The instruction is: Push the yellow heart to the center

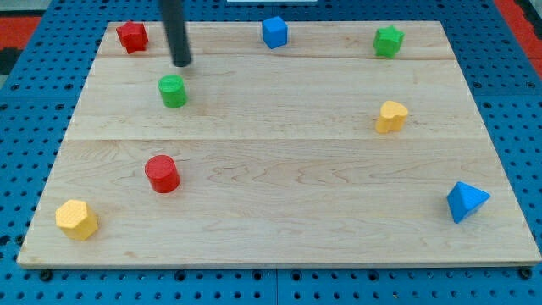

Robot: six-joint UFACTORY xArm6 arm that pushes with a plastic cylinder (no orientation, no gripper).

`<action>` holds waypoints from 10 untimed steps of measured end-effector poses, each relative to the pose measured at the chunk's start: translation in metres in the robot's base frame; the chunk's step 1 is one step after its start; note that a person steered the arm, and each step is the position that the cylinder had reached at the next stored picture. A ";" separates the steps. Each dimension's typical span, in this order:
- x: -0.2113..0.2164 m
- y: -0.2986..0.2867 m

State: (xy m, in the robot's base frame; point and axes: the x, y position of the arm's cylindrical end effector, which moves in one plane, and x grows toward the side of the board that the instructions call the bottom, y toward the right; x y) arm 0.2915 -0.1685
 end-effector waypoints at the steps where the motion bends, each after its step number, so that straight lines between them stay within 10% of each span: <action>1: 0.044 -0.016; 6: 0.159 0.136; 10: 0.135 0.392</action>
State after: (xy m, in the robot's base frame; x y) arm 0.4270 0.2235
